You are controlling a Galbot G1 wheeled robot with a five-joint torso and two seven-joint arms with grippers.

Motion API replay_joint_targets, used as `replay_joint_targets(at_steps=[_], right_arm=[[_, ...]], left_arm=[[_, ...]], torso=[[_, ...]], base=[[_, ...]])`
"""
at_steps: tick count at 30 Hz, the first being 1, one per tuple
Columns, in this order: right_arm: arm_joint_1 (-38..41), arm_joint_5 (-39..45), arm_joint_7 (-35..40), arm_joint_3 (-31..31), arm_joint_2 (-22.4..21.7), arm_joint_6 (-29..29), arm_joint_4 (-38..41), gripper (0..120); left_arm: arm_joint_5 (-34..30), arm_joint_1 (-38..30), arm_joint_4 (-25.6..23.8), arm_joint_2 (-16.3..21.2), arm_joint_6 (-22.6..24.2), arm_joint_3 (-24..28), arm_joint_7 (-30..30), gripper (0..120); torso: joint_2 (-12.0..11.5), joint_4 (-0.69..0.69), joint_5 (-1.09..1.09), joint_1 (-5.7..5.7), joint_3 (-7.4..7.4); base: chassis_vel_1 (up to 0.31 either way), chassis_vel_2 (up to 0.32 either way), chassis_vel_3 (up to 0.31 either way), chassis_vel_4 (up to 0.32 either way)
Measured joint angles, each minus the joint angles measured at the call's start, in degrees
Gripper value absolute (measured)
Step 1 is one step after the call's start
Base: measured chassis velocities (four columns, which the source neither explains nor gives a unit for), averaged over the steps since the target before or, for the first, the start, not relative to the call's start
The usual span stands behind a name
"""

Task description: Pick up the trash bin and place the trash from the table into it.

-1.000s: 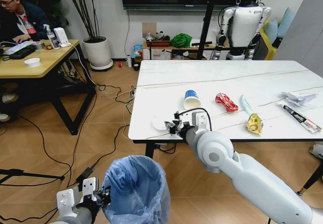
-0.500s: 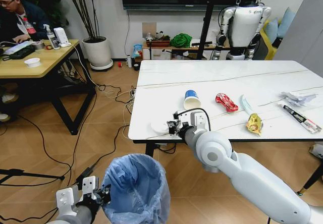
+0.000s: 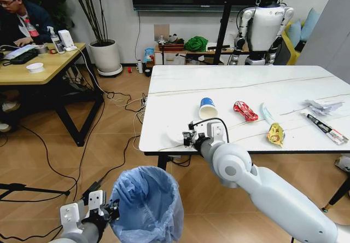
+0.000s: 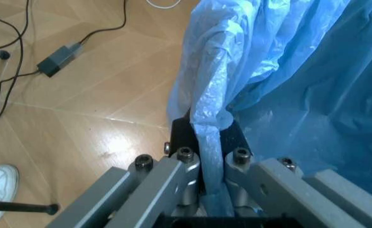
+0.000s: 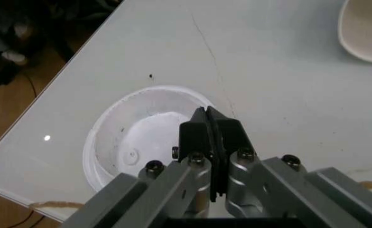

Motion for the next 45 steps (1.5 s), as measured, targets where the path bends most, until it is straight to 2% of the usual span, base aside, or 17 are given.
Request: replay_joint_targets(at_steps=[12, 17, 18, 21, 23, 25, 29, 32, 35, 41, 42, 45], right_arm=[[-0.46, -0.22, 0.33, 0.81, -0.78, -0.21, 1.93, 0], [0.44, 2.22, 4.10, -0.44, -0.14, -0.32, 2.01, 18], [0.44, 2.22, 4.10, -0.44, -0.14, -0.32, 2.01, 18], [1.08, 4.65, 6.73, -1.00, 0.37, -0.33, 1.57, 33], [1.15, 5.26, 7.29, -1.05, 0.44, -0.33, 1.43, 36], [1.22, 6.14, 8.07, -1.10, 0.43, -0.40, 1.23, 48], [1.32, 6.63, 8.38, -1.12, 0.37, -0.51, 1.05, 57], [1.58, 6.75, 8.39, -1.24, 0.38, -0.54, 0.63, 72], [1.83, 6.77, 8.22, -1.50, 0.43, -0.54, 0.40, 68], [1.90, 6.66, 7.83, -2.21, 0.47, -0.55, 0.07, 45], [1.90, 6.66, 7.83, -2.21, 0.47, -0.55, 0.07, 45], [1.72, 6.58, 7.75, -2.36, 0.46, -0.55, 0.03, 30]], left_arm=[[0.76, 0.02, 0.00, -0.20, 0.00, 0.32, 0.28, 0], [1.37, -0.21, 0.00, -0.38, 0.00, 0.61, 0.39, 0], [1.37, -0.21, 0.00, -0.38, 0.00, 0.61, 0.39, 0], [1.86, -0.26, 0.00, -0.53, 0.00, 0.67, 0.55, 0], [2.00, -0.21, 0.00, -0.58, 0.00, 0.66, 0.64, 0], [2.48, 0.06, 0.00, -0.66, 0.00, 0.55, 1.06, 0], [2.60, 0.06, 0.00, -0.66, 0.00, 0.38, 1.27, 0], [2.60, 0.00, 0.00, -0.63, 0.00, 0.26, 1.37, 0], [2.62, 0.01, 0.00, -0.63, 0.00, 0.26, 1.45, 0], [2.76, -0.11, 0.00, -0.63, 0.00, -0.02, 1.89, 0], [2.76, -0.11, 0.00, -0.63, 0.00, -0.02, 1.89, 0], [2.72, -0.18, 0.00, -0.45, 0.01, -0.31, 2.07, 0]], torso=[[0.00, 0.00, 0.00, 0.00, 0.00], [0.00, 0.00, 0.00, 0.00, 0.00], [0.00, 0.00, 0.00, 0.00, 0.00], [0.00, 0.00, 0.00, 0.00, 0.00], [0.00, 0.00, 0.00, 0.00, 0.00], [0.00, 0.00, 0.00, 0.00, 0.00], [0.00, 0.00, 0.00, 0.00, 0.00], [0.00, 0.00, 0.00, 0.00, 0.00], [0.00, 0.00, 0.00, 0.00, 0.00], [0.00, 0.00, 0.00, 0.00, 0.00], [0.00, 0.00, 0.00, 0.00, 0.00], [0.00, 0.00, 0.00, 0.00, 0.00]], base=[[0.000, 0.000, 0.000, 0.000], [0.000, 0.000, 0.000, 0.000], [0.000, 0.000, 0.000, 0.000], [0.000, 0.000, 0.000, 0.000], [0.000, 0.000, 0.000, 0.000], [0.000, 0.000, 0.000, 0.000], [0.000, 0.000, 0.000, 0.000], [0.000, 0.000, 0.000, 0.000], [0.000, 0.000, 0.000, 0.000], [0.000, 0.000, 0.000, 0.000], [0.000, 0.000, 0.000, 0.000], [0.000, 0.000, 0.000, 0.000]])
